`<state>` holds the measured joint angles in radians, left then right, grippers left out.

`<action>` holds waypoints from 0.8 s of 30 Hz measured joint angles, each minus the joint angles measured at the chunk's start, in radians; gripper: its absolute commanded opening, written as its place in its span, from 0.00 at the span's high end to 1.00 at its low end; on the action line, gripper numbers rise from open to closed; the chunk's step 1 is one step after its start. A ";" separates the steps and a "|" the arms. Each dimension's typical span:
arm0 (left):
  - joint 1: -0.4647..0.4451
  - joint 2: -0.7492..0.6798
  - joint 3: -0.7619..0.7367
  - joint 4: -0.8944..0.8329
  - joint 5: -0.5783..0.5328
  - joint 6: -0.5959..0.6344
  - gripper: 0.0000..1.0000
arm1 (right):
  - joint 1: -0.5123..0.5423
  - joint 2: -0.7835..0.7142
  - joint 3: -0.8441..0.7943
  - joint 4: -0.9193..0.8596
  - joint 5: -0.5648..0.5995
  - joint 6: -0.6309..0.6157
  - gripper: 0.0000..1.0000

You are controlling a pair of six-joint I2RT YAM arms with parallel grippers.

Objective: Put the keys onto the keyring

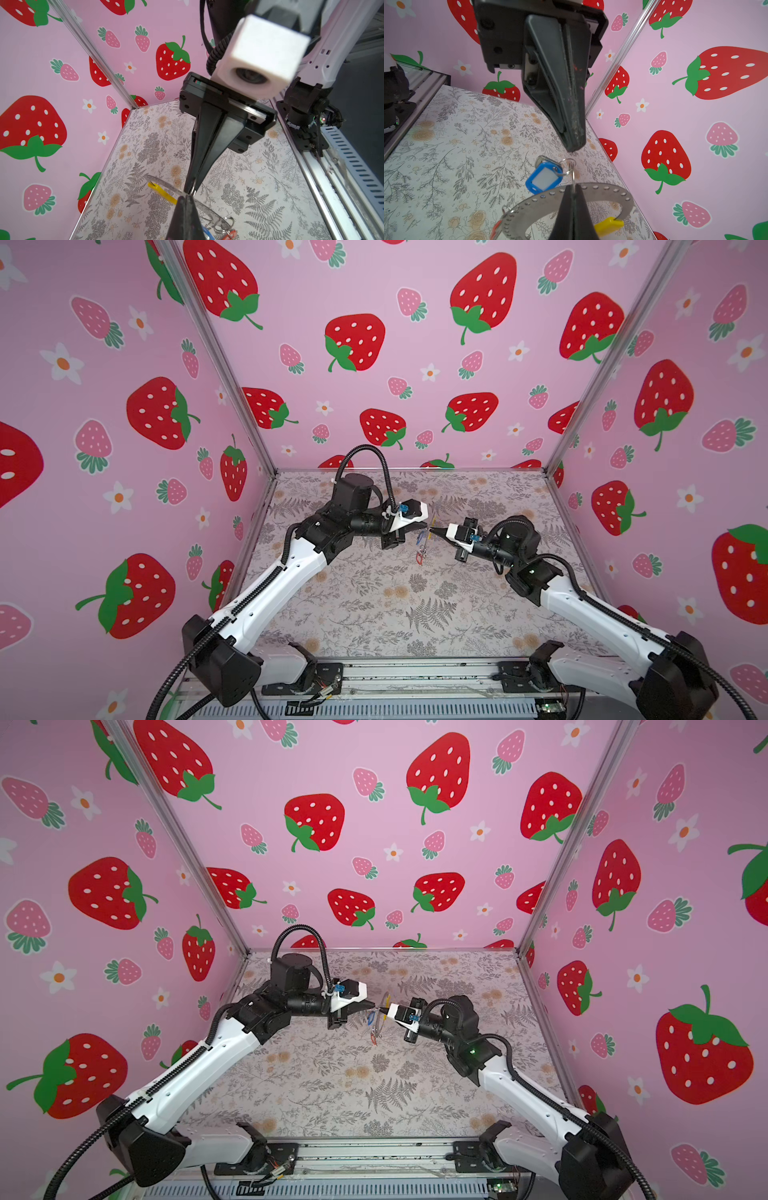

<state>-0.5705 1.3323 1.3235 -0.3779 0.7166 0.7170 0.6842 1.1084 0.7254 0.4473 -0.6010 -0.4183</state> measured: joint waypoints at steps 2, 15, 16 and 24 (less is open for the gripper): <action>0.000 0.017 0.013 -0.011 0.000 0.002 1.00 | 0.000 0.000 0.000 0.000 -0.004 0.000 1.00; 0.016 0.017 0.005 -0.015 -0.002 -0.033 0.98 | -0.015 -0.016 0.000 0.001 -0.018 0.008 1.00; 0.018 0.011 -0.002 -0.009 -0.002 -0.034 0.98 | -0.016 -0.016 0.000 0.001 -0.018 0.010 1.00; 0.020 -0.036 -0.029 -0.001 0.036 0.003 0.88 | -0.020 -0.016 0.000 0.002 -0.026 0.025 1.00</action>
<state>-0.5507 1.2961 1.2945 -0.3790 0.7528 0.7197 0.6643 1.0924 0.7254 0.4488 -0.6266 -0.3931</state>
